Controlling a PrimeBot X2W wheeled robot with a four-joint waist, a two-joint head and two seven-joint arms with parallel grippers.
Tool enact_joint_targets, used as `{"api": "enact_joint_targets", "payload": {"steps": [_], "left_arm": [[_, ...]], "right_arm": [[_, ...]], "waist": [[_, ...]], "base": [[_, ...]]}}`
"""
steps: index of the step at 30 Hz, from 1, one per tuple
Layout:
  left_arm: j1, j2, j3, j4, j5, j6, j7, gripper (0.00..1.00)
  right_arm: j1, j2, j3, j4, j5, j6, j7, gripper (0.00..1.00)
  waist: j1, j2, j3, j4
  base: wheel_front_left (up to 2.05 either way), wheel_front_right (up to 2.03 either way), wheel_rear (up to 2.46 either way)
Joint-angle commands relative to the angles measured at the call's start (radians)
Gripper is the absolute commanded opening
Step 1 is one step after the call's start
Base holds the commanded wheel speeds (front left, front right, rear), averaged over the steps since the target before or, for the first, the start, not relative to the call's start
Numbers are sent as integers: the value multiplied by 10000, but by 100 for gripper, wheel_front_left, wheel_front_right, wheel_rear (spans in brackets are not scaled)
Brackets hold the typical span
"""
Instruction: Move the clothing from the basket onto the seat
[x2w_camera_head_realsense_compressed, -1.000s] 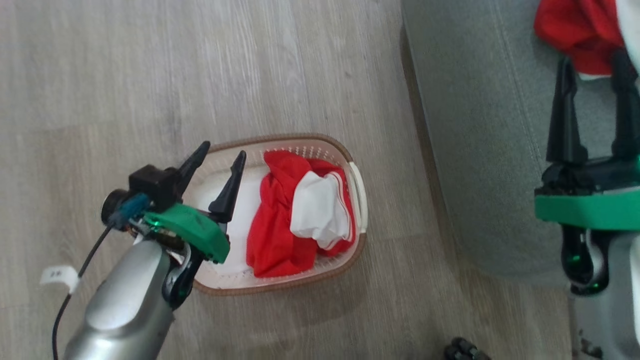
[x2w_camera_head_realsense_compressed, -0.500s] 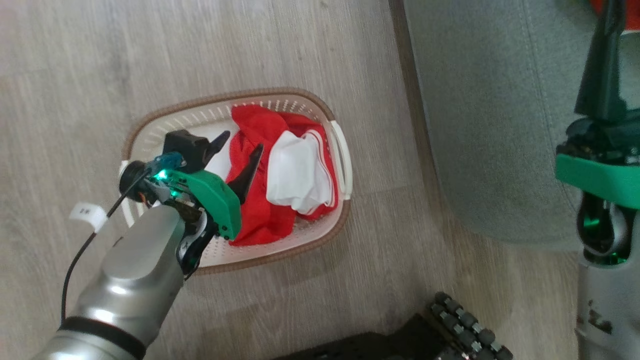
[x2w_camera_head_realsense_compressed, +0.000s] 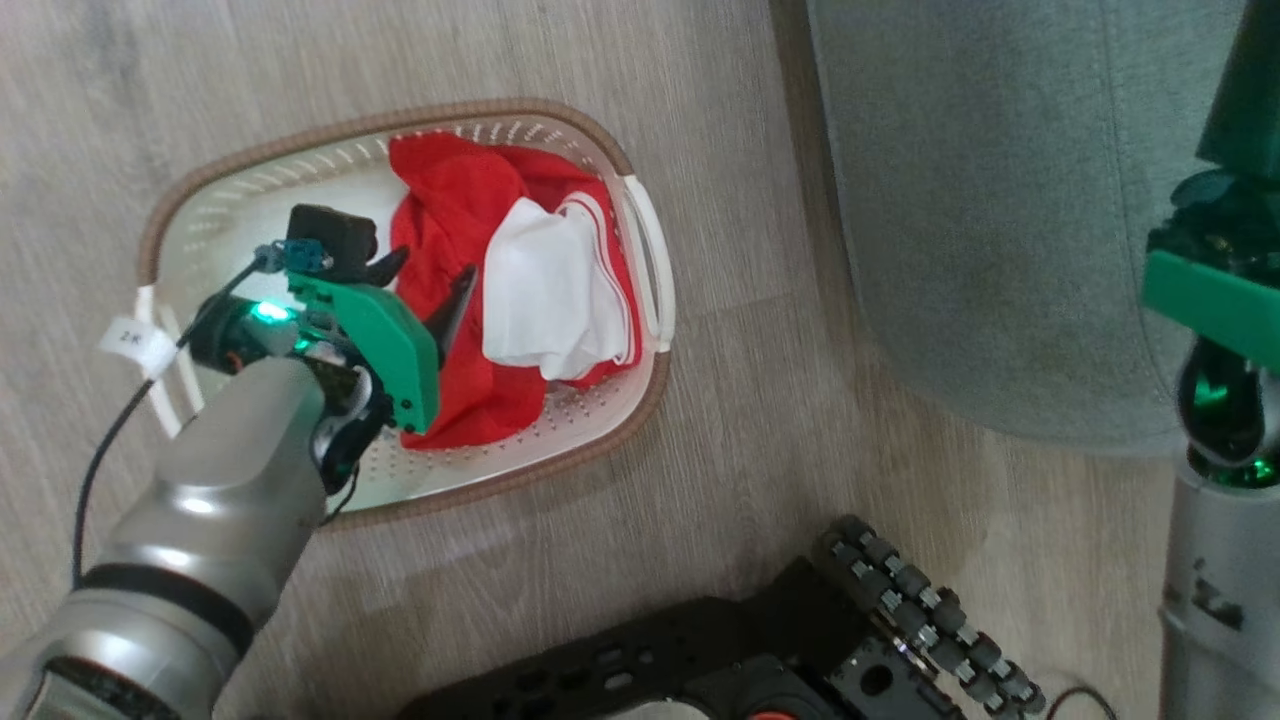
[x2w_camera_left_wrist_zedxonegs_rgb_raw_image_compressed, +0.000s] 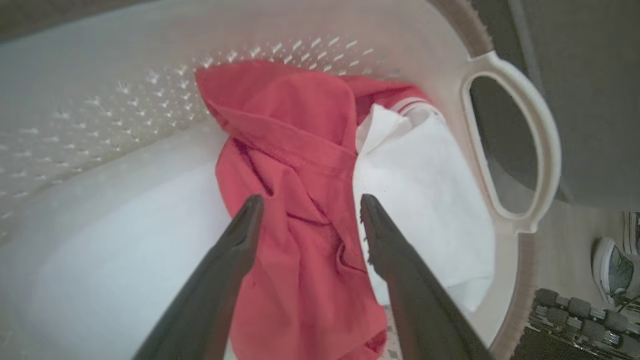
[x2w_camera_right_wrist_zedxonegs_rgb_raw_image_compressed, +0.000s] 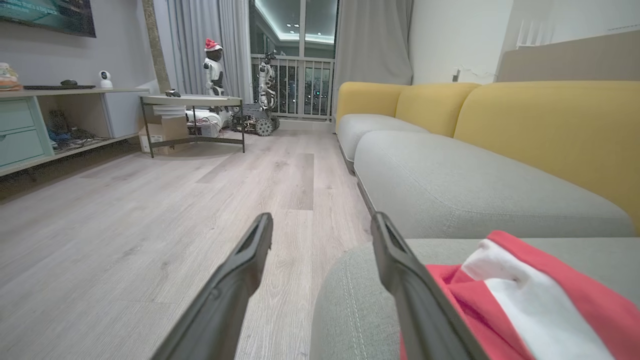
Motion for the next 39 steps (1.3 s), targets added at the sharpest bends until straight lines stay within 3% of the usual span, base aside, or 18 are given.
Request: {"api": "enact_joint_targets", "payload": {"steps": [1, 11, 17, 22, 23, 24, 26, 27, 39], "left_arm": [[-84, 253, 10, -26, -139, -60, 81, 100], [-900, 576, -1660, 240, -1098, -61, 967, 100], [-1133, 691, -2573, 381, -1662, -61, 2064, 100], [-1211, 824, -3086, 154, -2207, -61, 2242, 100], [-1233, 845, -3174, 98, -2295, -61, 2195, 91], [-1267, 871, -3256, 48, -2370, -61, 2119, 71], [-1332, 909, -3412, -25, -2529, -61, 2005, 17], [-1368, 931, -3490, -70, -2587, -61, 1920, 0], [-1474, 983, -4044, -338, -3248, -61, 1272, 0]], "right_arm": [[-34, 104, 176, -416, 87, -4, -37, 100], [-320, 105, 518, -620, 89, -4, -81, 100], [-354, 106, 623, -714, 60, -4, -107, 100], [-300, 106, 601, -679, 40, -4, -133, 100], [-295, 106, 596, -660, 43, -4, -137, 100], [-296, 106, 591, -644, 51, -4, -142, 100], [-312, 106, 591, -616, 70, -4, -150, 100], [-324, 106, 594, -601, 81, -4, -155, 100], [-348, 106, 543, -418, 99, -4, -216, 100]], "waist": [[-2, 0, 302, -150], [-2, 0, 1185, -458], [-2, 0, 1344, -589], [-2, 0, 1284, -577], [-2, 0, 1266, -572], [-2, 0, 1250, -565], [-2, 0, 1220, -555], [-2, 0, 1205, -553], [-2, 0, 723, -407]], "base": [[0, 0, 0], [0, 0, 0], [0, 0, 0], [0, 0, 0], [0, 0, 0], [0, 0, 0], [0, 0, 0], [0, 0, 0], [0, 0, 0]]}}
